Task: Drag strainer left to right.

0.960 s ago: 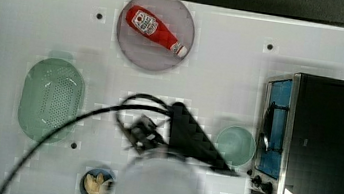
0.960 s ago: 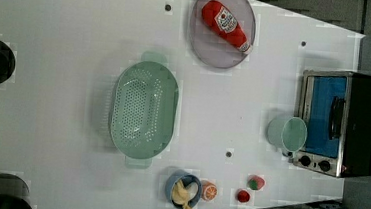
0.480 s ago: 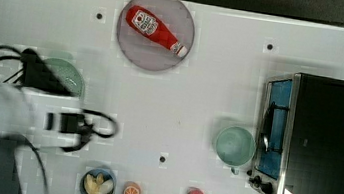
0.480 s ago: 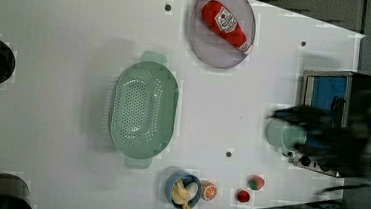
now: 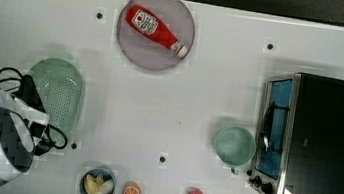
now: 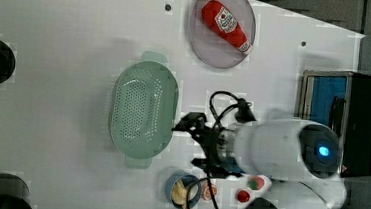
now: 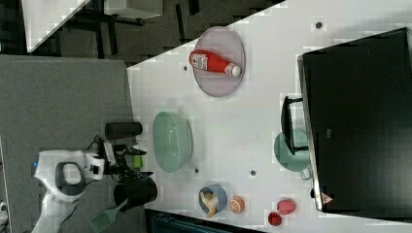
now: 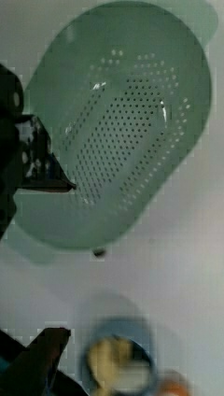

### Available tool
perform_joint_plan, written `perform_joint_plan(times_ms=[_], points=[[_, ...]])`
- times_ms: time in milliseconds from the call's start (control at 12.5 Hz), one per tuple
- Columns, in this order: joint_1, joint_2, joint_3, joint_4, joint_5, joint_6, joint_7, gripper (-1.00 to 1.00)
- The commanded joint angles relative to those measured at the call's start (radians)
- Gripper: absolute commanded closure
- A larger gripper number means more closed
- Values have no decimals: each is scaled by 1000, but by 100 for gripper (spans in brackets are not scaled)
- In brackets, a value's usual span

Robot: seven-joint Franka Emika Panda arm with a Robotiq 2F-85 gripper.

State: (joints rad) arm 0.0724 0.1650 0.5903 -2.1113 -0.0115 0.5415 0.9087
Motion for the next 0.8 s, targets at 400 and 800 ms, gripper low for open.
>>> perform_joint_plan(times_ms=[400,800], points=[[-29,204,-27,-56,-33,345,453,-100],[-3,321,-84,-79,-103,492,454,-100]])
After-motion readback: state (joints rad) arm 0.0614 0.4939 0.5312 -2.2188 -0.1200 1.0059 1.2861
